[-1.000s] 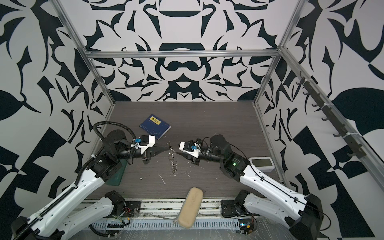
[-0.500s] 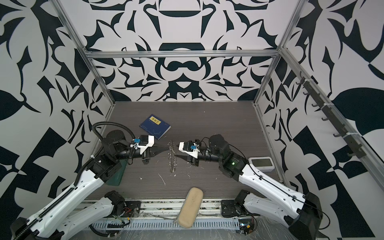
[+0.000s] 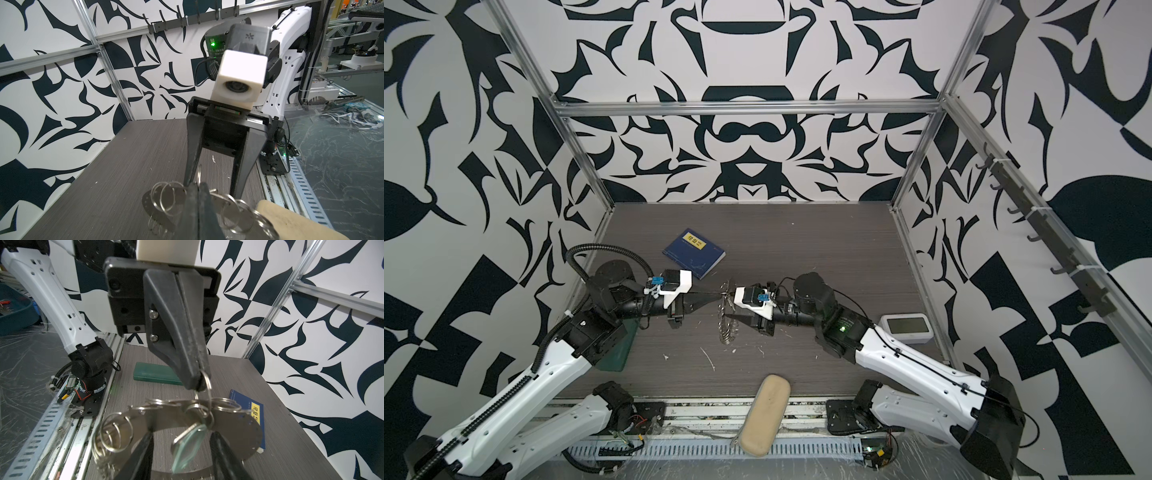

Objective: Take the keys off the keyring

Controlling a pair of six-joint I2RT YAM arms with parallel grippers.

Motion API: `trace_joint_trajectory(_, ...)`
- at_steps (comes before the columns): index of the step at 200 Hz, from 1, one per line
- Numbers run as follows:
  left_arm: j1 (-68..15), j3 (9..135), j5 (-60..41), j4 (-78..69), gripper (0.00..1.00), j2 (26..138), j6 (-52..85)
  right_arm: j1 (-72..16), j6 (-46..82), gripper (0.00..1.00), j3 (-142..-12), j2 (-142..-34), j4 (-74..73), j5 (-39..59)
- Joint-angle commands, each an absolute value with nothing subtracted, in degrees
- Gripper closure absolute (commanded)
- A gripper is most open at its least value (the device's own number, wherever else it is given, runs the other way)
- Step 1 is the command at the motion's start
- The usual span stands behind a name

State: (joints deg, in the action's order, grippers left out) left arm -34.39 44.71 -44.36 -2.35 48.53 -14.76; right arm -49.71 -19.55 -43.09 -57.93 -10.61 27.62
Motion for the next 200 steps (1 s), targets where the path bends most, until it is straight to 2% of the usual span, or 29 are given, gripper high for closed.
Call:
trace_joint_trajectory(1,-34.19,44.65,-44.64,-4.39,1.0,47.11,-14.19,-50.12,-18.54,0.57,-43.41,-57.91,-16.73,25.6)
trace_joint_trajectory(14,-34.19,44.4,-44.46,-4.39,1.0,46.81,-14.15,-50.18,-19.06,0.65,-43.67,-58.1,-16.26,25.03)
trace_joint_trajectory(39,-34.19,44.12,-44.21,-4.39,1.0,46.41,-14.24,-50.23,-20.23,0.92,-43.84,-57.1,-14.76,23.62)
trace_joint_trajectory(52,-34.19,44.05,-44.08,-4.39,1.0,46.28,-14.32,-50.3,-20.78,1.0,-43.89,-56.15,-13.67,23.16)
trace_joint_trajectory(104,-34.19,42.33,-43.14,-5.49,1.0,45.11,-17.71,-51.02,-22.32,1.0,-43.61,-52.65,-10.84,20.05)
trace_joint_trajectory(142,-34.19,39.03,-42.5,-7.09,1.0,43.61,-31.38,-53.88,-26.65,1.0,-42.73,-51.59,-10.47,15.24)
trace_joint_trajectory(200,-34.19,34.98,-37.92,-17.43,1.0,43.64,-42.35,-55.27,-32.21,1.0,-42.22,-53.18,-11.34,8.35)
